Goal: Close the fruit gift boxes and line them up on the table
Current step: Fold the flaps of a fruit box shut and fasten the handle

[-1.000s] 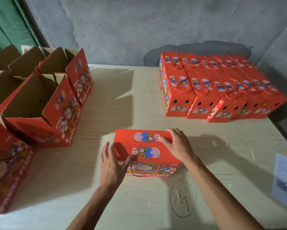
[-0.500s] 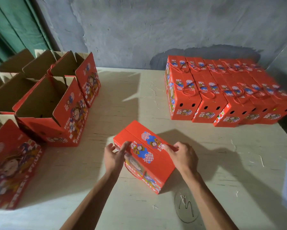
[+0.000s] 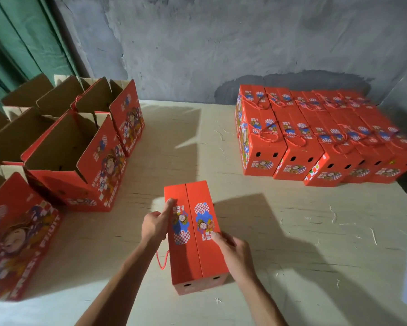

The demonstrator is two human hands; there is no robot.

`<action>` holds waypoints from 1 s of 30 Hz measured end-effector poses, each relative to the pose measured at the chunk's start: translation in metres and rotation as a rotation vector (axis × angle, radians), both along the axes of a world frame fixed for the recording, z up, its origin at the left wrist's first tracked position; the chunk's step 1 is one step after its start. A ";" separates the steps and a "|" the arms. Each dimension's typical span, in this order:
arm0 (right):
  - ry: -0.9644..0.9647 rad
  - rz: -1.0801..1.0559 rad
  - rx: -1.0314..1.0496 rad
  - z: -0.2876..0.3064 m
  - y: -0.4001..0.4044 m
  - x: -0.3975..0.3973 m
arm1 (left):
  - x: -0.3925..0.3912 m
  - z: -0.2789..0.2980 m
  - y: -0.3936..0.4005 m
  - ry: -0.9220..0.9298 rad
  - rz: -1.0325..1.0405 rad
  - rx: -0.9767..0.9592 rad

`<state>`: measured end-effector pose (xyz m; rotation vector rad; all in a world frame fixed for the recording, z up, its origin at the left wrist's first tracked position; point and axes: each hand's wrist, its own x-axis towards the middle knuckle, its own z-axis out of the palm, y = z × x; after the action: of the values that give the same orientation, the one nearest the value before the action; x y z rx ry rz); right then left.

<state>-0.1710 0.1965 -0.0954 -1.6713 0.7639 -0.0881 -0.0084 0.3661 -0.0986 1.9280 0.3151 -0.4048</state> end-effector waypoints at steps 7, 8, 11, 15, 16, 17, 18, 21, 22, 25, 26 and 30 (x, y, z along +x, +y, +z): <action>0.023 -0.032 0.140 0.006 -0.012 0.023 | -0.007 0.014 0.008 -0.156 -0.173 0.206; 0.015 -0.006 0.095 0.009 -0.011 0.026 | -0.009 0.020 0.008 -0.205 -0.198 0.245; -0.068 0.043 -0.076 0.025 -0.004 0.033 | -0.016 0.045 0.003 -0.334 -0.228 0.263; -0.220 0.170 -0.025 0.063 0.018 0.053 | -0.018 0.093 -0.018 -0.383 -0.261 0.068; -0.251 0.205 -0.033 0.072 0.024 0.058 | -0.017 0.105 -0.023 -0.411 -0.292 0.060; -0.279 0.243 -0.048 0.081 0.029 0.062 | -0.017 0.116 -0.026 -0.450 -0.325 0.090; -0.308 0.281 -0.066 0.088 0.033 0.066 | -0.016 0.124 -0.028 -0.494 -0.342 0.140; -0.291 0.339 -0.064 0.101 0.038 0.078 | -0.015 0.133 -0.021 -0.610 -0.374 0.229; -0.266 0.346 -0.025 0.103 0.039 0.081 | -0.014 0.133 -0.017 -0.640 -0.401 0.240; -0.204 0.432 0.048 0.107 0.043 0.086 | -0.011 0.134 -0.005 -0.719 -0.490 0.228; -0.191 0.448 0.067 0.107 0.046 0.087 | -0.008 0.135 -0.004 -0.710 -0.500 0.182; -0.202 0.312 0.042 0.109 0.045 0.097 | -0.002 0.131 -0.006 -0.540 -0.401 0.028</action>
<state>-0.0736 0.2415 0.0132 -1.6921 0.3457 -0.0206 -0.0104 0.3596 0.0327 2.0412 -0.4249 -0.1230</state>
